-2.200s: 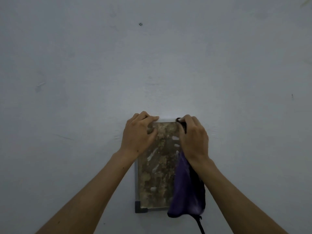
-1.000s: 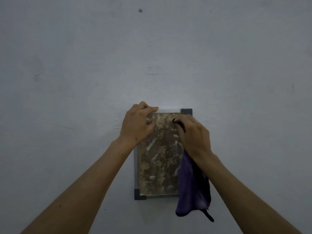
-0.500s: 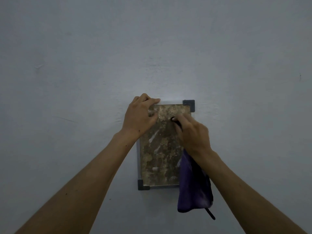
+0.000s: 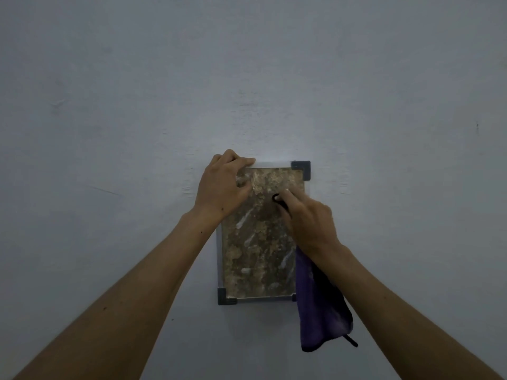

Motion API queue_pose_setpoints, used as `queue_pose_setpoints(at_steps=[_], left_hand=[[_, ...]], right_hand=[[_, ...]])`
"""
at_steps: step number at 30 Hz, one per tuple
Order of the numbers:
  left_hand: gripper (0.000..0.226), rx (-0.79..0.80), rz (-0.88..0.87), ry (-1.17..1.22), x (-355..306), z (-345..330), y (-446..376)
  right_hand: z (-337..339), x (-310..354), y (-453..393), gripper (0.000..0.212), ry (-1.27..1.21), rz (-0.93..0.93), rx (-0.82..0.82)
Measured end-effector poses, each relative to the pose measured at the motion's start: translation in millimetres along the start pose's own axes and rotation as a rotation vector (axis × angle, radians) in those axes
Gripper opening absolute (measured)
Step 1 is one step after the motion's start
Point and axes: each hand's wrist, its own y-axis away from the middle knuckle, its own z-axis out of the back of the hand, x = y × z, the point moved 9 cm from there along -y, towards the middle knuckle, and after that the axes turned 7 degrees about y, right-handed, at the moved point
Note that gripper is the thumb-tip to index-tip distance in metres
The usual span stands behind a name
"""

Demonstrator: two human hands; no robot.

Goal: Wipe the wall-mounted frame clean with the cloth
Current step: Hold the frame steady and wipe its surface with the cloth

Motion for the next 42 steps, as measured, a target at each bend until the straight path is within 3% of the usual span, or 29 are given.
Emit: queue_pose_setpoints(at_steps=[3, 7, 11, 15, 19, 23, 27, 31, 35, 39, 42], left_hand=[[0.041, -0.001, 0.008, 0.004, 1.4, -0.2, 0.0], [0.041, 0.014, 0.002, 0.003, 0.5, -0.8, -0.5], [0.041, -0.009, -0.004, 0.013, 1.5, 0.1, -0.4], [0.041, -0.001, -0.011, 0.012, 0.6, -0.3, -0.1], [0.04, -0.015, -0.007, 0.026, 1.1, 0.0, 0.7], [0.04, -0.008, -0.009, 0.016, 1.9, -0.6, 0.4], [0.039, -0.015, -0.001, 0.02, 1.8, -0.8, 0.2], [0.039, -0.01, -0.002, 0.02, 1.6, 0.3, -1.3], [0.039, -0.028, -0.001, 0.035, 3.0, -2.2, 2.4], [0.039, -0.015, -0.018, 0.011, 1.9, -3.6, 3.5], [0.041, -0.011, -0.008, -0.001, 3.1, -4.6, 4.8]], right_hand=[[11.1, -27.8, -2.7, 0.012, -0.055, -0.231, -0.081], [-4.1, 5.4, 2.9, 0.011, 0.017, 0.056, 0.027], [12.6, -26.3, -5.1, 0.009, -0.039, -0.203, -0.082], [-3.0, 5.7, 3.6, 0.01, -0.004, 0.085, 0.032], [9.9, -22.9, -1.5, 0.01, -0.074, -0.133, -0.058], [-8.7, 6.0, 9.9, 0.01, -0.001, 0.147, 0.074], [10.2, -27.5, 0.2, 0.009, -0.076, -0.108, -0.03], [-3.3, 0.5, 8.8, 0.012, -0.019, 0.16, 0.079], [15.4, -35.8, -0.8, 0.011, -0.054, -0.11, -0.052], [0.9, -10.1, 8.6, 0.011, -0.033, 0.172, 0.079], [10.9, -28.9, -0.8, 0.012, -0.044, 0.057, 0.03]])
